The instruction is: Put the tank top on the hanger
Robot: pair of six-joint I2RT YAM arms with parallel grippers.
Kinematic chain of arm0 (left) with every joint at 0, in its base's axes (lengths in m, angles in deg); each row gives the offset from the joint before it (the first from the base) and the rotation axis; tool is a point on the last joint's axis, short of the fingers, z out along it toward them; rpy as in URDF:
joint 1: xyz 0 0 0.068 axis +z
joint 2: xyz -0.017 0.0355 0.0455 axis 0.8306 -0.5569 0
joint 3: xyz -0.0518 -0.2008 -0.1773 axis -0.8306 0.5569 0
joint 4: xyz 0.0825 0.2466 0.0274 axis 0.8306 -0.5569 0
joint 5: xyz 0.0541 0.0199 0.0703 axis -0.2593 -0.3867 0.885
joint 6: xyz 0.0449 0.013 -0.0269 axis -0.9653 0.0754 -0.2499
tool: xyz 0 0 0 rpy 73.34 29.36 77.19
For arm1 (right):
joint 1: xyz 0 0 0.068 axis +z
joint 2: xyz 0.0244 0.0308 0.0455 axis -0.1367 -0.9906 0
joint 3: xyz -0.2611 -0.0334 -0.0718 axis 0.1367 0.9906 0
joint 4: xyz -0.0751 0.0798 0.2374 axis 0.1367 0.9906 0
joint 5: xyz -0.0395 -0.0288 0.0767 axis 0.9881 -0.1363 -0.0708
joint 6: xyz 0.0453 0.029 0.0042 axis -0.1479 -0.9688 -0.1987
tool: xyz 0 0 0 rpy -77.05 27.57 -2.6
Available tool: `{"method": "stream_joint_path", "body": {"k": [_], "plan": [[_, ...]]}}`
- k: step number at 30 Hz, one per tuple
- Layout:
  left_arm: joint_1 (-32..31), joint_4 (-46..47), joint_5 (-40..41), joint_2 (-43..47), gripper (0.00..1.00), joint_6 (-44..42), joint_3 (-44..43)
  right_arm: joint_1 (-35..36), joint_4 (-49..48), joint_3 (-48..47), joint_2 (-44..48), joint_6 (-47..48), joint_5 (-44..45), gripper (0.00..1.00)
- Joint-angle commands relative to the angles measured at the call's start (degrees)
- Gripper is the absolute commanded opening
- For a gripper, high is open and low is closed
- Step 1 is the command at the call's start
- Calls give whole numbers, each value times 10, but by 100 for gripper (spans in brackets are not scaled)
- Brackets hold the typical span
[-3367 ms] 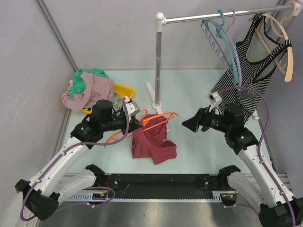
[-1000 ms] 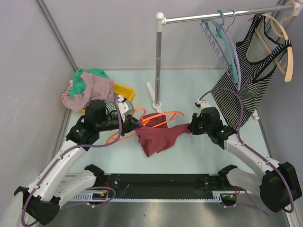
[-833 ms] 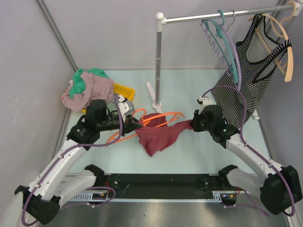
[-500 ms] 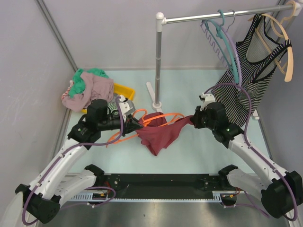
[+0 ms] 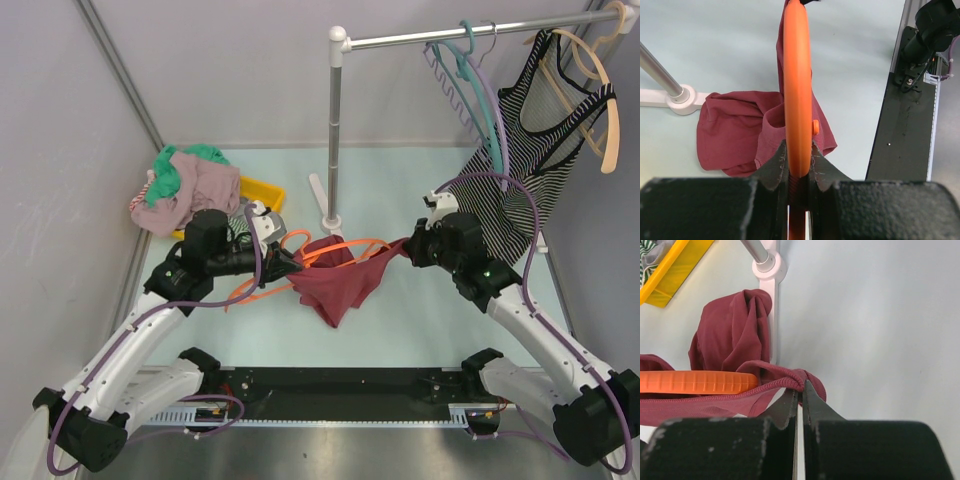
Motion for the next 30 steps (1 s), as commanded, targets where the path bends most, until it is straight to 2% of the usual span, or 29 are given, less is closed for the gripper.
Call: {"method": "stream_joint_path", "body": {"k": [1,17,30], "plan": [[5,23,-30,0,0,6,-2,-1,-9,-33,13,6,-8,0],[5,26,-36,2,0,9,-2,84,0,-99,-13,22,14,0],[5,26,-28,6,0,9,-1,122,64,-129,6,22,53,0]]}}
